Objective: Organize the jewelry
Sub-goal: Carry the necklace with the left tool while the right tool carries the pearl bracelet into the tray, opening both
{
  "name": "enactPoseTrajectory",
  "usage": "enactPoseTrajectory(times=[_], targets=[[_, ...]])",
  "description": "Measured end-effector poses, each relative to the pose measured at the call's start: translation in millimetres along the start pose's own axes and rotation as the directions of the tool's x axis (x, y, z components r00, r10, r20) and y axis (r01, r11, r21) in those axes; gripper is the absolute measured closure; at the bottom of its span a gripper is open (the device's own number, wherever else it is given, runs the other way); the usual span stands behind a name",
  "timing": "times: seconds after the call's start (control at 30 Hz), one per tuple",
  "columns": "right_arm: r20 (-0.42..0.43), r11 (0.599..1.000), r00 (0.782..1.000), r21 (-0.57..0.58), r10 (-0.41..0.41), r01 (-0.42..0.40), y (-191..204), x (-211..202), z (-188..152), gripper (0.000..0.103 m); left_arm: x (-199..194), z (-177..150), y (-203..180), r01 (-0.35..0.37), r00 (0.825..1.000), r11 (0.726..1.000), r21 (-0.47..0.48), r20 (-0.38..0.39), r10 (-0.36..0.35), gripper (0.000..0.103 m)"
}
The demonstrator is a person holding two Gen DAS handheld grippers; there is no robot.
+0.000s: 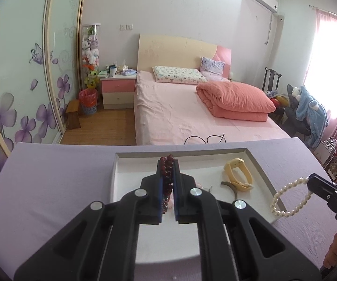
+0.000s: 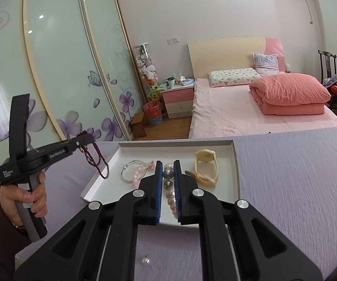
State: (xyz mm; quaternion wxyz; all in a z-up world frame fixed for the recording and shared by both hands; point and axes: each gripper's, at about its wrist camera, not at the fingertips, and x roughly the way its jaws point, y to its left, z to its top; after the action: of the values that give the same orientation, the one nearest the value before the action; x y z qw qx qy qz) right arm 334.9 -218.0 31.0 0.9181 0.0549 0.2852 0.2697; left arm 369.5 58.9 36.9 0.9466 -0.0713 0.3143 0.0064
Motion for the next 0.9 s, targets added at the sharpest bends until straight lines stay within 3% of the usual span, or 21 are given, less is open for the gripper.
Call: enactPoseTrajectory(times=[0.43,0.57,0.63,0.8,0.9], targets=[[-0.029,1.000,0.999,0.001,-0.018,0.018,1.5,30.9,-2.0,0.093,61.0,-3.3,1.8,-0.014,0.998,1.000,0.002,-0.061,0.015,0.094],[-0.041,1.000,0.999,0.004,-0.019,0.019,3.5,37.7,-1.4,0.093,55.3,-6.3,3.6,-0.033,0.999,0.999,0.012,-0.031,0.033,0.064],[-0.044,1.000,0.999,0.000,-0.018,0.018,5.4,40.0,-0.2,0.093,46.7,-7.7,7.9,-0.036,0.999,0.999,0.001,-0.015,0.036,0.058],[-0.046,1.000,0.999,-0.010,-0.013,0.013,11.1,45.7,4.6,0.093,17.3,-13.0,23.3,-0.039,0.999,0.999,-0.035,0.022,0.040,0.034],[-0.046,1.000,0.999,-0.013,-0.008,0.007,15.6,53.3,7.2,0.093,-1.0,-20.8,30.1,-0.062,0.997,0.998,-0.014,0.049,0.063,0.026]])
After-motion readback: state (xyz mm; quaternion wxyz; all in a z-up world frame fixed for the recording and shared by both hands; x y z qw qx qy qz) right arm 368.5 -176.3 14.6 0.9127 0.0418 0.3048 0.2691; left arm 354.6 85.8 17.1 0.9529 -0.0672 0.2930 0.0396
